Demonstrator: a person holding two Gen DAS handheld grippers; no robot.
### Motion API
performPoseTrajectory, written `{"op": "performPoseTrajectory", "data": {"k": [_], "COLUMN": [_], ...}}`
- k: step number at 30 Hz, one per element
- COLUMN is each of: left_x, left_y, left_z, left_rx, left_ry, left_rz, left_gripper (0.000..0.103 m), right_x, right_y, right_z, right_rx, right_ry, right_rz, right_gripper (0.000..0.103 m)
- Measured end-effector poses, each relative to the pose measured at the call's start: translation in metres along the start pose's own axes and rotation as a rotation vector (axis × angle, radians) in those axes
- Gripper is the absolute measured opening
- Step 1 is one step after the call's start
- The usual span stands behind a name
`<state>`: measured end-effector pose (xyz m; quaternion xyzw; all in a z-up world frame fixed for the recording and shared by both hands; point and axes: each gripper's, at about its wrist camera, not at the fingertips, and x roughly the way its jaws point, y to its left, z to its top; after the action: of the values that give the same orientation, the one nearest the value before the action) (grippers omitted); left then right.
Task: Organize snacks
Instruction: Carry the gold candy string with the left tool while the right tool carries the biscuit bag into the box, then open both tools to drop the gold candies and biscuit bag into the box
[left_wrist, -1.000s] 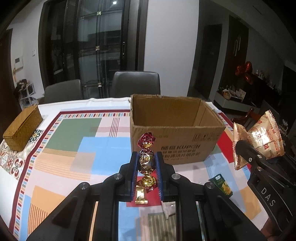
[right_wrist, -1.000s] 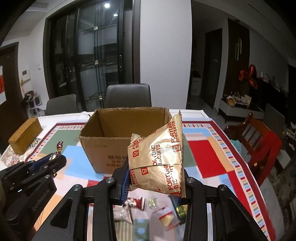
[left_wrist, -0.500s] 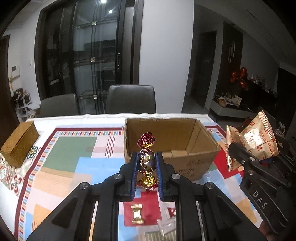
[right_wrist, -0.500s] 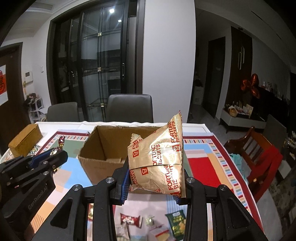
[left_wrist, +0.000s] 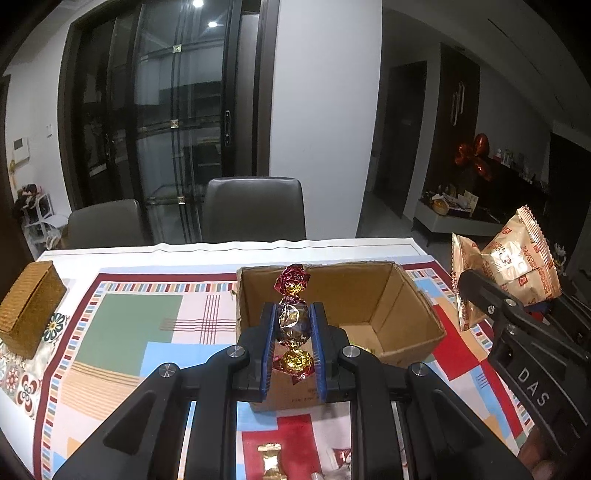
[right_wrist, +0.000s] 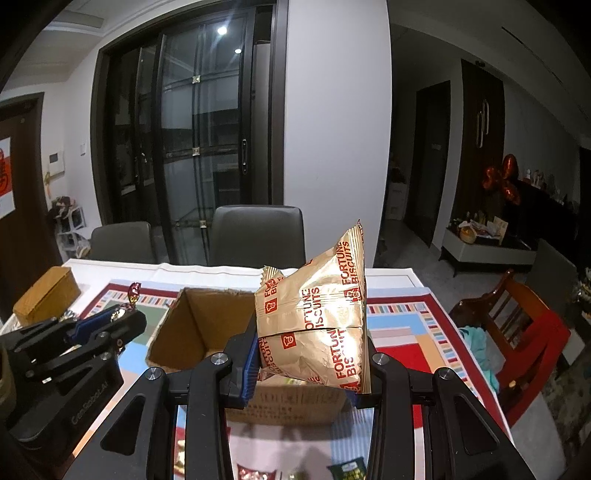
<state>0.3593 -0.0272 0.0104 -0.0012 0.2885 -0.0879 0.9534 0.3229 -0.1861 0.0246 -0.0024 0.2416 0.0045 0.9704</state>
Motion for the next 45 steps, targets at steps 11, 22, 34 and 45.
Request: {"op": "performPoseTrajectory", "data": {"k": [11,22,34,45], "left_x": [0.04,0.079,0.094,0.082], "left_y": [0.007,0.013,0.012,0.018], "left_z": [0.015,0.017,0.007,0.006], "left_rx": [0.01,0.022,0.031,-0.002], "left_ry": [0.028,0.087,0.137,0.118], "left_rz": [0.005,-0.027,-0.025,-0.002], "left_gripper": [0.019,0.019,0.019,0.07], "right_x": [0.046,0.087,0.102,0.094], "right_y": [0.004,0.007,0.011,0.009], "right_z": [0.012,0.009,0.008,0.011], "right_rx": [-0.056,-0.099,-0.138,-0.172], "right_ry": [0.057,0.141,0.2,0.177], "right_rz": [0.03,0.028,0.046,-0.003], "right_gripper": [0.038,0.038,0.038,0.08]}}
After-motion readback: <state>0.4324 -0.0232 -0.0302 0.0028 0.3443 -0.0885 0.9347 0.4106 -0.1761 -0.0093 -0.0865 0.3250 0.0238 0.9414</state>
